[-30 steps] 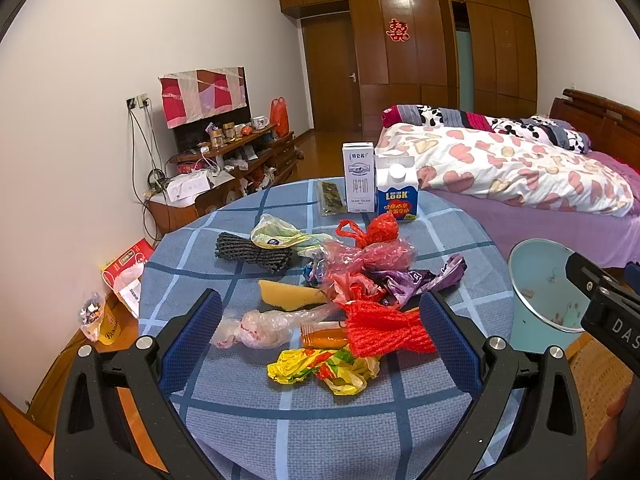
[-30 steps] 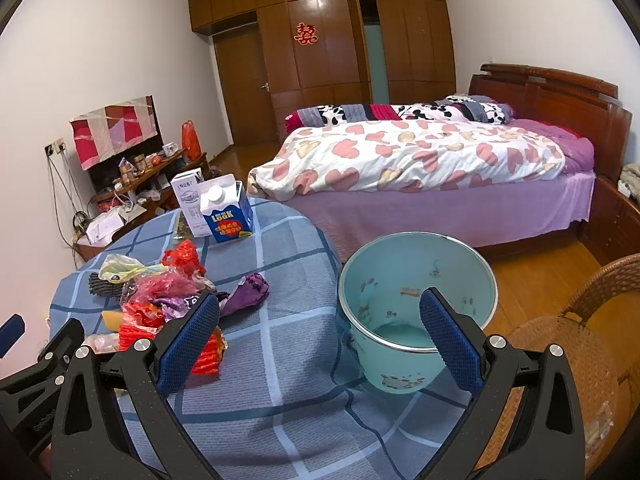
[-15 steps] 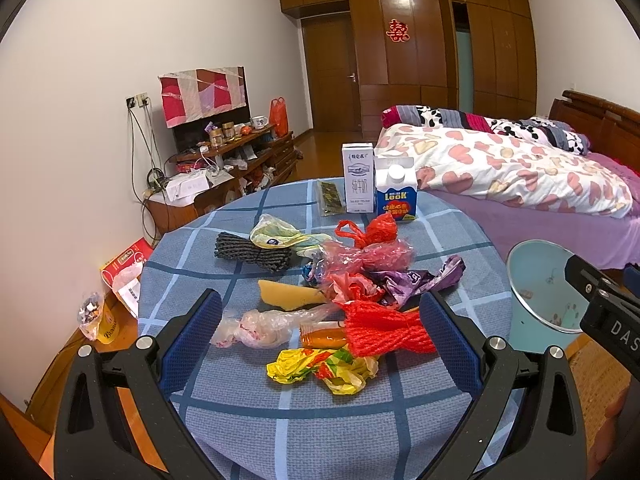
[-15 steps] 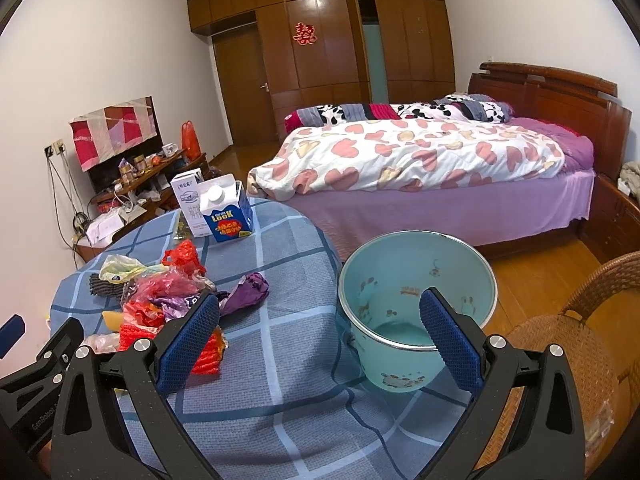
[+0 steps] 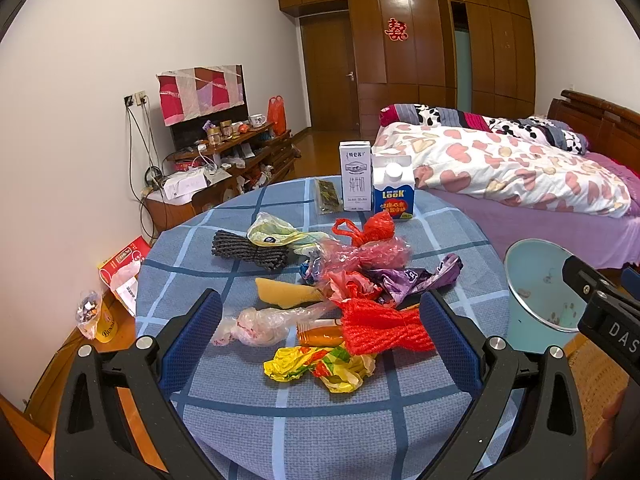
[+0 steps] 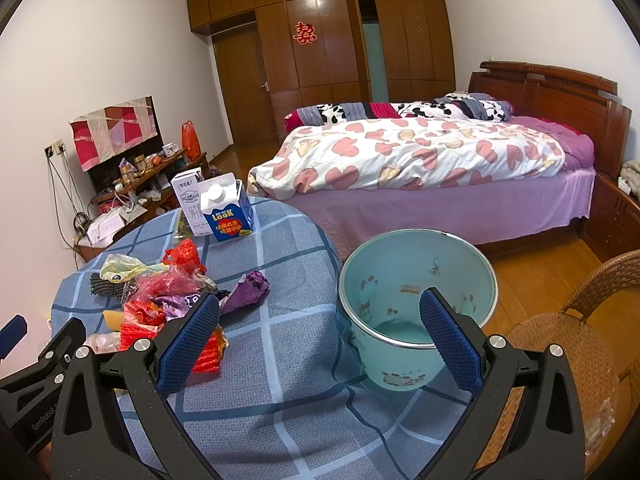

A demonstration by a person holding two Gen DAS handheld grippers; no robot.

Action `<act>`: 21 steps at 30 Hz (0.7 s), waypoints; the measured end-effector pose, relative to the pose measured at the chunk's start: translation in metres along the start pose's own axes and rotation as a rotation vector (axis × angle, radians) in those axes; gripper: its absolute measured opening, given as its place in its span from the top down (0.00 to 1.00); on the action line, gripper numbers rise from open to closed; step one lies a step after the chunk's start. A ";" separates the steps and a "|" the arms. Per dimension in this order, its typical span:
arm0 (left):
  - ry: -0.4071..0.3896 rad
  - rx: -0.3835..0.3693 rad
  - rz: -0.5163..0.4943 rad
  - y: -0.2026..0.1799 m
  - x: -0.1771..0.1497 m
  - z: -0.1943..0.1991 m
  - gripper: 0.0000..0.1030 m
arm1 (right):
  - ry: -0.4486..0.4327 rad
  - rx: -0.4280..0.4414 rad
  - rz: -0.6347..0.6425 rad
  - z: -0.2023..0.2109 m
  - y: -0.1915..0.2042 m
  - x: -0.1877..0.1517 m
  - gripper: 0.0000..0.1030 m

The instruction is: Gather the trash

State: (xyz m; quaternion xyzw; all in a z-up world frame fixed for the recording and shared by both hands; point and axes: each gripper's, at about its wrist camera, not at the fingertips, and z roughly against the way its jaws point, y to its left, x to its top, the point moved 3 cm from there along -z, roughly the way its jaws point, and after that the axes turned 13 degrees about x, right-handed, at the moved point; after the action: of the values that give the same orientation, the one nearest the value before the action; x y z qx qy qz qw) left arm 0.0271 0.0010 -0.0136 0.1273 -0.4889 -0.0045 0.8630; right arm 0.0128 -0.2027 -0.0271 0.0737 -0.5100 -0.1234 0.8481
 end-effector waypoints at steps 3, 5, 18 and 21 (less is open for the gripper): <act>0.000 -0.001 0.001 0.000 0.000 0.000 0.06 | 0.000 0.000 0.001 0.000 0.000 0.000 0.04; 0.000 -0.001 0.001 -0.003 -0.001 0.001 0.06 | -0.001 -0.001 0.001 0.000 0.000 0.001 0.04; 0.003 -0.004 0.002 -0.002 -0.001 0.000 0.06 | -0.001 -0.001 0.001 0.000 0.001 0.001 0.04; 0.003 -0.003 0.002 -0.003 -0.002 0.001 0.06 | 0.000 0.000 -0.001 0.000 0.001 0.001 0.04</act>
State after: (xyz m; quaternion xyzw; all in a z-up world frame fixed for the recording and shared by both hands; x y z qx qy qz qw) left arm 0.0256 -0.0021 -0.0152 0.1254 -0.4877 -0.0045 0.8639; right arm 0.0131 -0.2024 -0.0262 0.0738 -0.5101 -0.1239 0.8479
